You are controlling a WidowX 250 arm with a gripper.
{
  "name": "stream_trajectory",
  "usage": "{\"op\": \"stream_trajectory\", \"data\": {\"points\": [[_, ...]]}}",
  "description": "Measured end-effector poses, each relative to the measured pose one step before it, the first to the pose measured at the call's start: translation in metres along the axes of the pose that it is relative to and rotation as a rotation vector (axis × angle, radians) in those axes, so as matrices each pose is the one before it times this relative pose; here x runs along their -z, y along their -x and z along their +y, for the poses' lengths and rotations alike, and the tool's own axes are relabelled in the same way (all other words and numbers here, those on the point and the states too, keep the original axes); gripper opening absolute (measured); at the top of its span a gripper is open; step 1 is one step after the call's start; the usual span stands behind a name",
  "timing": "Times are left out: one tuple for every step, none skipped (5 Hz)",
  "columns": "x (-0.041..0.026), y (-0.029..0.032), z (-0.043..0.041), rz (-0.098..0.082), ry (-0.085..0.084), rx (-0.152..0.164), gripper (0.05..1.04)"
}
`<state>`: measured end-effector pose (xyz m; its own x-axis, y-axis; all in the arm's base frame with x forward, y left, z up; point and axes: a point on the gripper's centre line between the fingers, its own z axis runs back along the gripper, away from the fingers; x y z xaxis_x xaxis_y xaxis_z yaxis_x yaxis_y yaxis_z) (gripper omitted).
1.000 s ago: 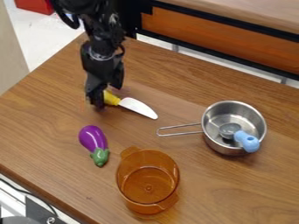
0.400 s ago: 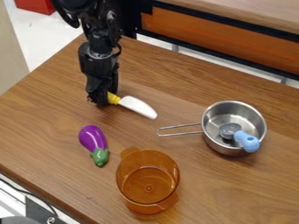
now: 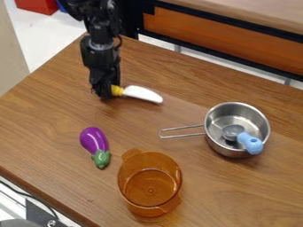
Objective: Arrange items
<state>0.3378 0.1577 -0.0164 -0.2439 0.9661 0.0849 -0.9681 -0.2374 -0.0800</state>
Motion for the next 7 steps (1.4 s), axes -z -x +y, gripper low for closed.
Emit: {"op": "stream_trajectory", "data": {"points": [[-0.01771, -0.01081, -0.01628, 0.0504, 0.0130, -0.0595, 0.452], [-0.01348, 0.00236, 0.00255, 0.0851, -0.0543, 0.0022, 0.452], [-0.03059, 0.00996, 0.01461, 0.0607, 0.0283, 0.0814, 0.452], [-0.01779, 0.01867, 0.02874, 0.0224, -0.0078, 0.1199, 0.452], [-0.00621, 0.02574, 0.02934, 0.0296, -0.0110, 0.1113, 0.452], [0.00534, 0.03457, 0.02765, -0.0094, -0.0158, 0.1273, 0.452], [0.01534, 0.03553, 0.01786, -0.0305, -0.0048, 0.0768, 0.452]]}}
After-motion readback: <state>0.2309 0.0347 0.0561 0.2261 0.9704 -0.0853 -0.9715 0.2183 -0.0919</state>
